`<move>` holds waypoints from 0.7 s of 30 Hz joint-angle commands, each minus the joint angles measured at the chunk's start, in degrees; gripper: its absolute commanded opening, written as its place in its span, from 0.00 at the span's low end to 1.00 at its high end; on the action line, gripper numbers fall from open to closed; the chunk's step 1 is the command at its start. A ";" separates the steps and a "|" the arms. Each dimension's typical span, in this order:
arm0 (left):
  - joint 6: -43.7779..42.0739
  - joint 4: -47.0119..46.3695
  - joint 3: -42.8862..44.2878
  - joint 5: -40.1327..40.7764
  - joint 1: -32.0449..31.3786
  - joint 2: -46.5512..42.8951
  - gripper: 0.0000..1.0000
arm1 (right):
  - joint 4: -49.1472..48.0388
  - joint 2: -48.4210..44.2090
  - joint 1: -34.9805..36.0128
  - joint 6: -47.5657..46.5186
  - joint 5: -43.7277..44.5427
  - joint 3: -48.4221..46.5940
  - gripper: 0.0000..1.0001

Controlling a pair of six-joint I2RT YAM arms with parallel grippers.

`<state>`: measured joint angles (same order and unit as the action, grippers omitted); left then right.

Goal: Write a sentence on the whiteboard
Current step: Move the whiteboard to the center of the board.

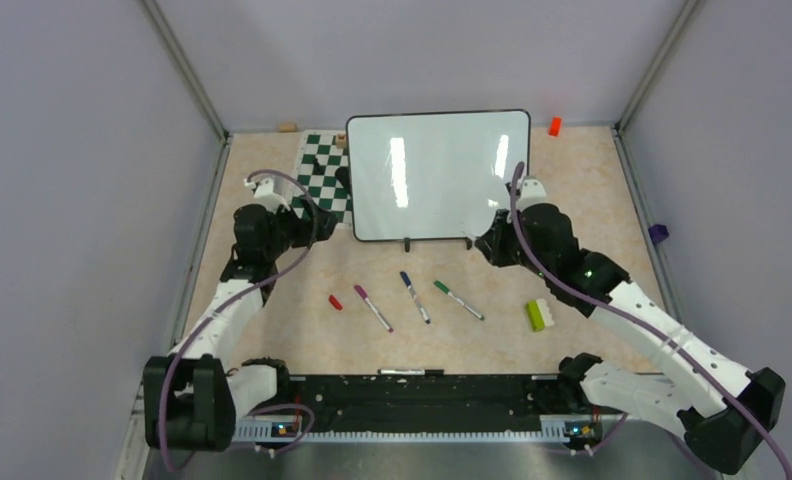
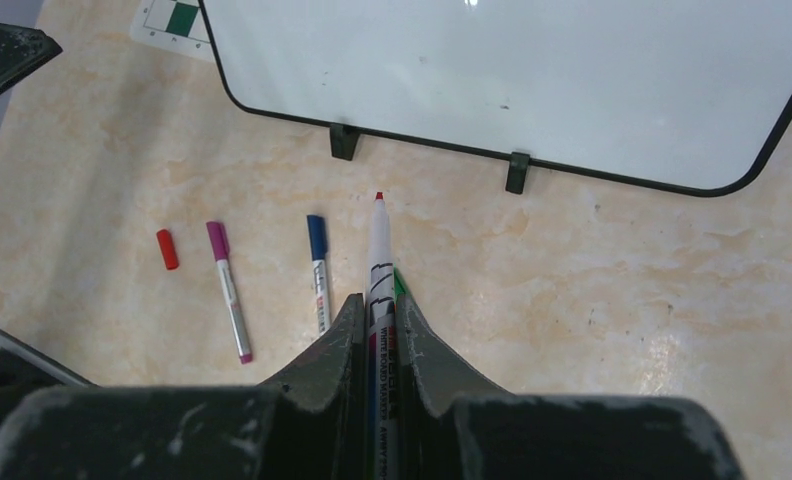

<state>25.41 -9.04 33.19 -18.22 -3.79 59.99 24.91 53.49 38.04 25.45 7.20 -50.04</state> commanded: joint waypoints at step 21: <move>24.91 -62.13 20.30 -46.96 12.19 54.42 0.99 | -22.49 10.96 -43.46 10.04 -19.60 -6.05 0.00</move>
<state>44.21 -58.15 48.16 -57.80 7.86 108.64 10.00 61.25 -1.91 32.21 -10.22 -54.74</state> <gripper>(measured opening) 0.986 0.093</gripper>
